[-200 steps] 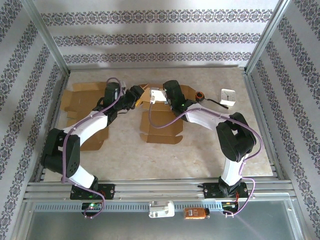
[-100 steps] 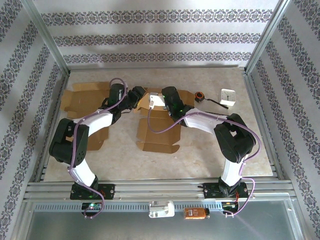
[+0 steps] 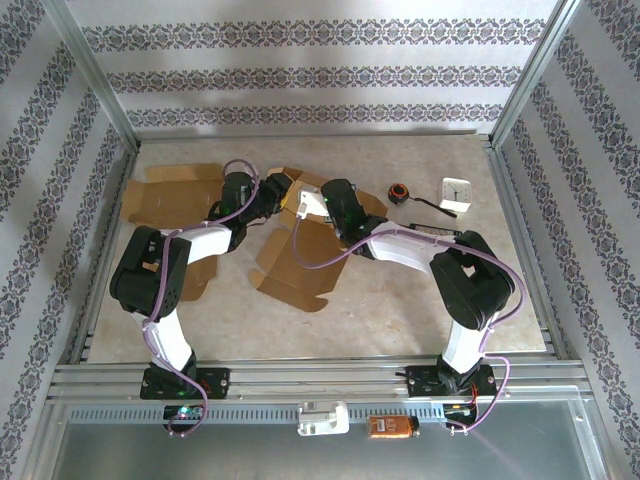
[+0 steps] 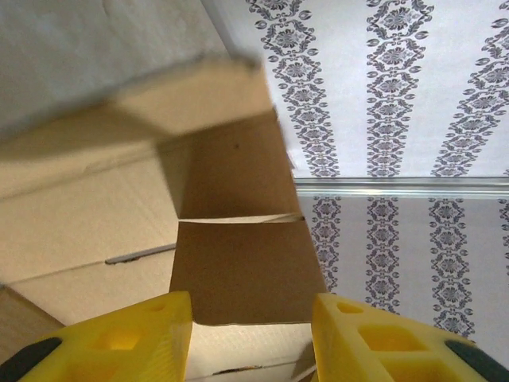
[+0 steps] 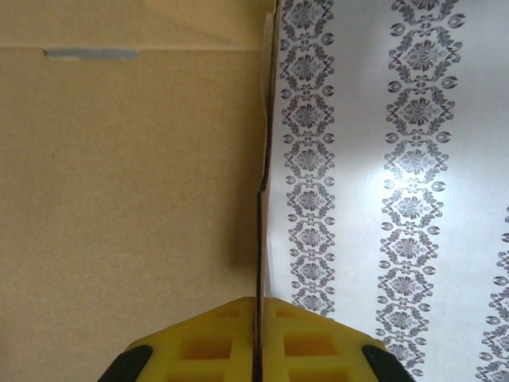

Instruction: Fold the paper box

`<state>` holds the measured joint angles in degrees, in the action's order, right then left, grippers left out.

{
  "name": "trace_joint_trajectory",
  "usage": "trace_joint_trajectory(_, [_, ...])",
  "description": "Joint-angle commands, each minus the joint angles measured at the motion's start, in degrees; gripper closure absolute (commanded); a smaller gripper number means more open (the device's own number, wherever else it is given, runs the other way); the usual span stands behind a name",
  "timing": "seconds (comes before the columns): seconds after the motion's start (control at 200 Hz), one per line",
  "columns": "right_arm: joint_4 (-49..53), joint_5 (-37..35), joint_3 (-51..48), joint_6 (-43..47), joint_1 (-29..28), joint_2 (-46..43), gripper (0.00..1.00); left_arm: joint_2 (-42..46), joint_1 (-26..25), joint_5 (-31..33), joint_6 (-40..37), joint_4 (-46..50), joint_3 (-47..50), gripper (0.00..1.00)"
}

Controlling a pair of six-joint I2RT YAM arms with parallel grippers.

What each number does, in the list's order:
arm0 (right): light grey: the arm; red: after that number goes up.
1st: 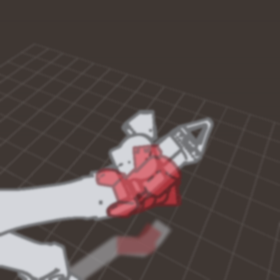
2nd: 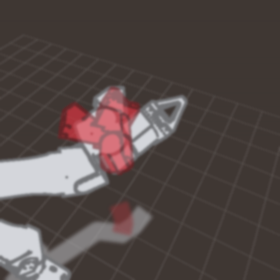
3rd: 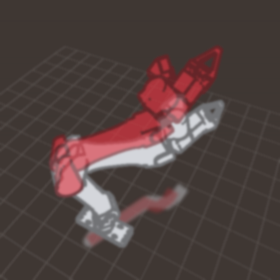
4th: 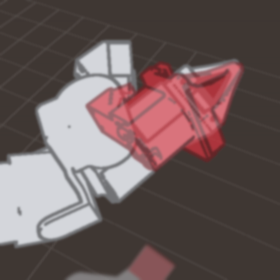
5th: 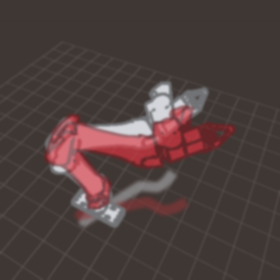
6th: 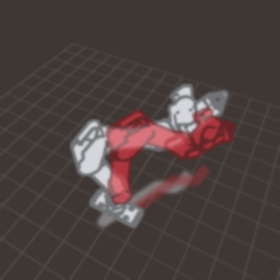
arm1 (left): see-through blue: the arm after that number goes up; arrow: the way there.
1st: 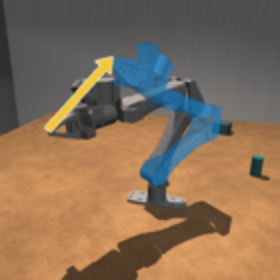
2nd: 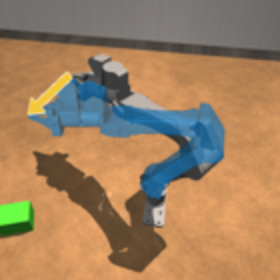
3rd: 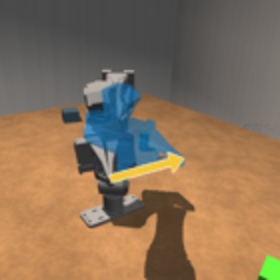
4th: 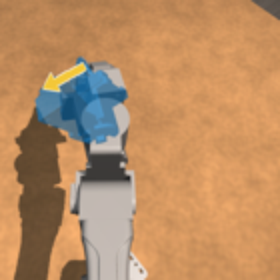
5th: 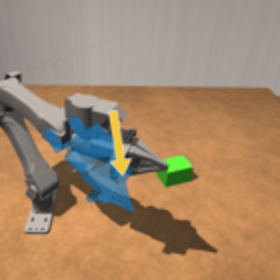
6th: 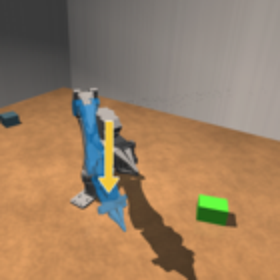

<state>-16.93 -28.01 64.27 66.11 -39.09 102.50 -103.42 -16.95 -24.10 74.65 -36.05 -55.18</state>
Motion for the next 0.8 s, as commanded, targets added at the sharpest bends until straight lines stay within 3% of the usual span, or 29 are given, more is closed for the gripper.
trace_joint_trajectory(0.0, [1.68, 1.97, -0.12, -4.35, -1.35, -1.31, 0.92, -0.13, -2.14, -3.52, -2.43, -2.95, -1.84, 0.57])
trace_joint_trajectory(0.12, [1.37, 1.82, 0.06, -4.63, -1.36, -0.76, 0.92, -0.27, -3.94, -5.35, -6.15, -0.57, -2.81, 0.55])
trace_joint_trajectory(0.365, [1.18, 2.06, -0.26, -4.55, -1.40, -0.47, 0.92, -1.08, -4.16, -6.39, -4.28, -6.76, -2.51, 0.53])
trace_joint_trajectory(0.535, [0.96, 1.55, -0.80, -3.70, -1.23, -0.62, 0.93, 0.43, -4.03, -6.15, -9.36, -4.31, -3.26, 0.53])
trace_joint_trajectory(0.69, [0.43, 2.08, -1.87, -3.32, -1.09, -0.81, 0.93, 1.55, -3.13, -5.53, -9.30, -4.69, -3.65, 0.38])
trace_joint_trajectory(0.794, [0.41, 1.66, -1.68, -3.44, -0.67, -0.81, 0.93, 2.14, -2.00, -5.44, -7.87, -6.30, -3.32, 0.36])
